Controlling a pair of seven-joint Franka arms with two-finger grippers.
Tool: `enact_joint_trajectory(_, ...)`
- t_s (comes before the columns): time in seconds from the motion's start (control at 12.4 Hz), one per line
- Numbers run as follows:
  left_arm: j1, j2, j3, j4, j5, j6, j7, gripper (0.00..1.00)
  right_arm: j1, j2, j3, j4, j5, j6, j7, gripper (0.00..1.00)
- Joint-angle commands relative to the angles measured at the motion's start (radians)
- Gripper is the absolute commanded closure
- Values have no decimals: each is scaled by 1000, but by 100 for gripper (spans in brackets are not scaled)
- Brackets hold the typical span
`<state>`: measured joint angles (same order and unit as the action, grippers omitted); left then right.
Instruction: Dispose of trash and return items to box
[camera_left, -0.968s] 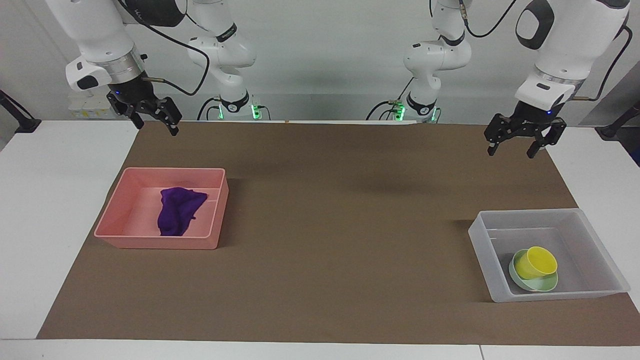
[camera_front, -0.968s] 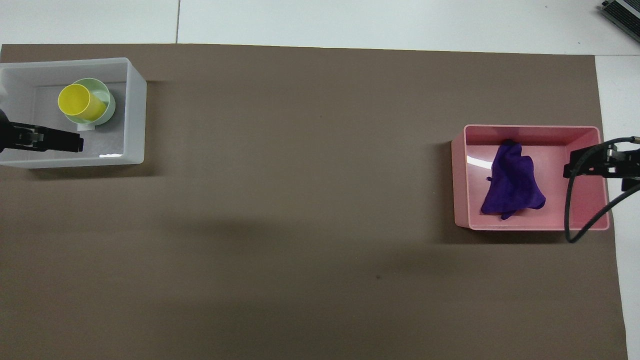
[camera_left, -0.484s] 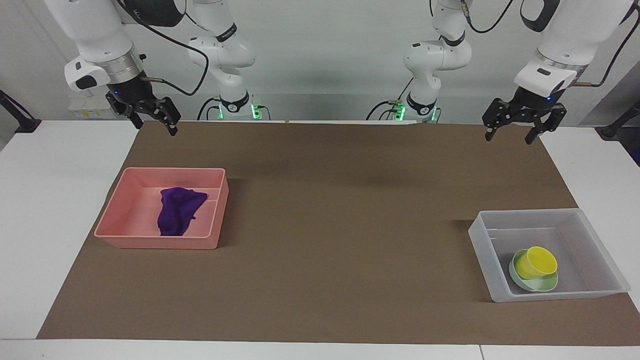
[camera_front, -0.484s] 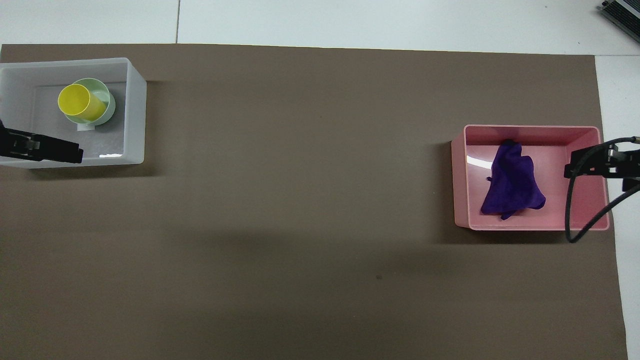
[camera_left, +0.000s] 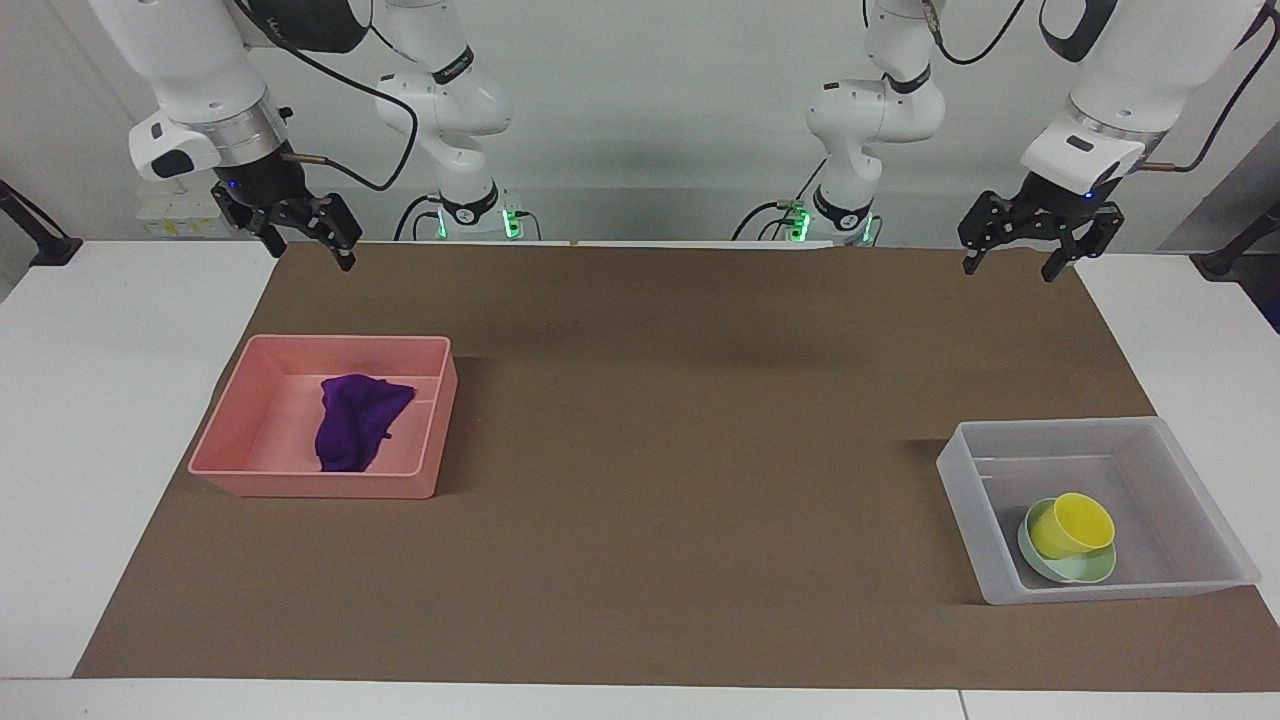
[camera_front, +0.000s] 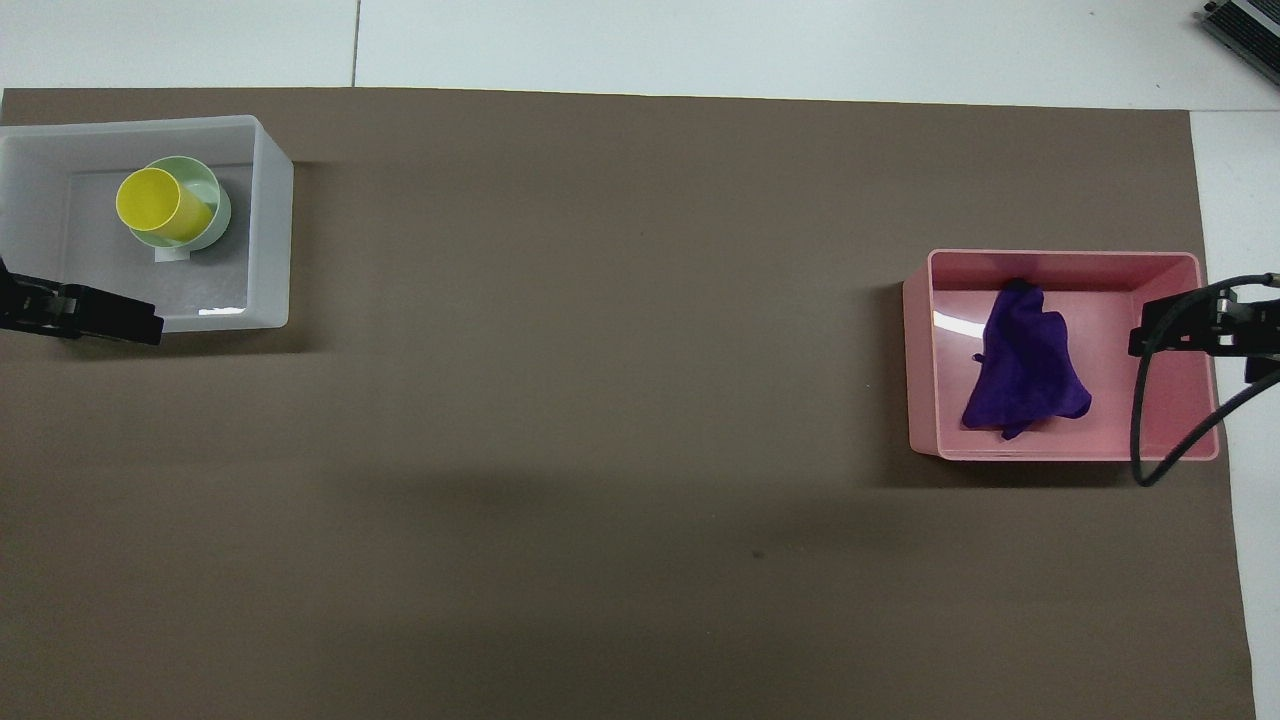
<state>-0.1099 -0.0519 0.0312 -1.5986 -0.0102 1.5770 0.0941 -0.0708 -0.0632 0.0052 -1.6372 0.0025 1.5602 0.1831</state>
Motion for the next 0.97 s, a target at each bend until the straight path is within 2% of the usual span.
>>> enact_joint_trajectory(0.0, -1, -3, 7, 9, 21, -32, -13, 0, -15, -20, 10, -19, 5, -9, -24, 0)
enact_joint_trajectory(0.89, 6, -11, 7, -9, 21, -23, -10, 0, -15, -21, 10, -19, 5, -9, -24, 0)
